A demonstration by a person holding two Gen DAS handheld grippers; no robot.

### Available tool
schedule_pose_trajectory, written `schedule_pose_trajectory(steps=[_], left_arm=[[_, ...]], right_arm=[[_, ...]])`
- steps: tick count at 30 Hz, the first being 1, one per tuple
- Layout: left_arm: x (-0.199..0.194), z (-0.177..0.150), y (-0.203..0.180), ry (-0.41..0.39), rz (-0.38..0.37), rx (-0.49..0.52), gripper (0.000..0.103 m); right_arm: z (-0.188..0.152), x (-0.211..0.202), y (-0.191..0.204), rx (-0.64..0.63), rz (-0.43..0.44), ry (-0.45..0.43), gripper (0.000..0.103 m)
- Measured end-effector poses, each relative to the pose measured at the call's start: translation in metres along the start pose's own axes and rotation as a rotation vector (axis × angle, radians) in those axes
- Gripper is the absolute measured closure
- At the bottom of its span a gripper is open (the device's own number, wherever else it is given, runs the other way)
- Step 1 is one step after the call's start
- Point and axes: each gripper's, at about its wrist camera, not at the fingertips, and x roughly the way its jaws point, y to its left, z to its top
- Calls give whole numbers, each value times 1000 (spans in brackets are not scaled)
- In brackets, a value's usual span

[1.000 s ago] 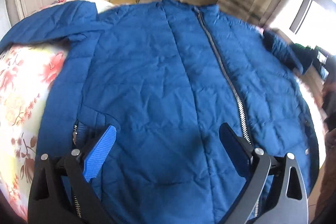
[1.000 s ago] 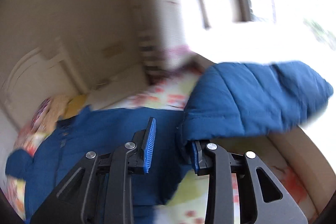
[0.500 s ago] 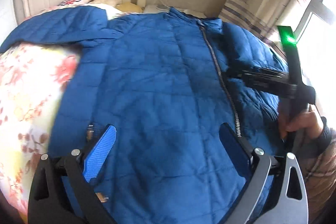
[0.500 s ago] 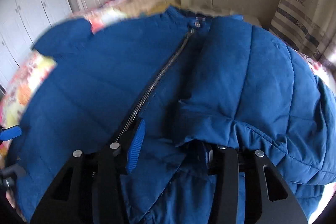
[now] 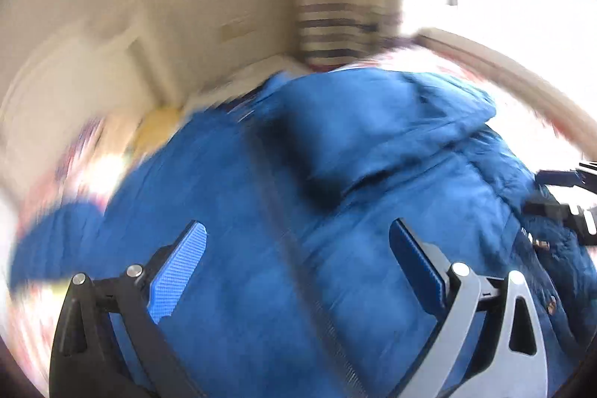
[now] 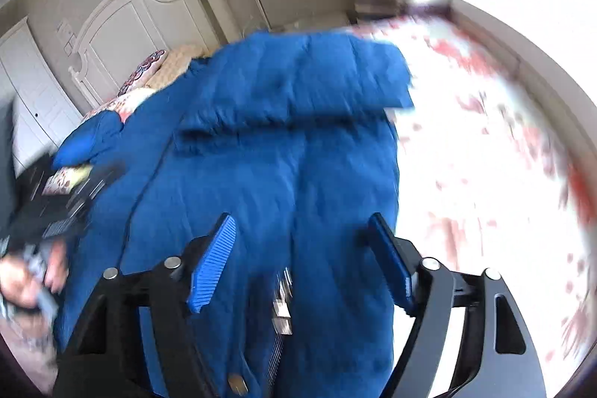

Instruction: Fold large clothes

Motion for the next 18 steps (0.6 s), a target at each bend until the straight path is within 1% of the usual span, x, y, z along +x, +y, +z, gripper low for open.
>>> schedule_pose_trajectory(steps=[3, 4, 5, 6, 8, 9, 10, 11, 12, 13, 14, 15, 16, 17, 18], left_arm=[[21, 37, -49, -39, 15, 184, 5], [29, 49, -67, -51, 8, 239, 5], [38, 60, -84, -57, -16, 285, 5], [42, 65, -91, -54, -35, 299, 5], [57, 78, -112, -20, -114, 314, 5], [63, 81, -120, -5, -140, 321, 6], [68, 84, -130, 1, -156, 340, 9], [73, 84, -137, 8, -165, 360, 19], [78, 84, -142, 23, -179, 372, 30], [83, 86, -142, 38, -183, 363, 46], [84, 89, -139, 46, -217, 323, 55], [81, 91, -126, 28, -274, 248, 62], [76, 94, -113, 5, -300, 189, 71], [69, 97, -93, -30, -313, 102, 75], [61, 99, -63, -62, -346, -19, 75]], right_arm=[[-21, -3, 3, -27, -4, -7, 31], [-28, -2, 7, -47, -19, -22, 30], [-31, 0, 10, -65, -32, -32, 30], [-32, 1, 12, -81, -47, -38, 30], [-32, 6, 16, -91, -54, -40, 30], [-32, 6, 16, -94, -54, -41, 30], [-34, 8, 15, -92, -50, -40, 30], [-34, 9, 15, -88, -47, -39, 30], [-32, 10, 13, -84, -43, -38, 29], [-31, 12, 13, -80, -39, -37, 29], [-31, 12, 13, -78, -36, -37, 29], [-32, 12, 13, -76, -33, -38, 29], [-34, 9, 14, -74, -31, -39, 29], [-33, 9, 14, -73, -30, -39, 29], [-33, 9, 13, -71, -27, -39, 29]])
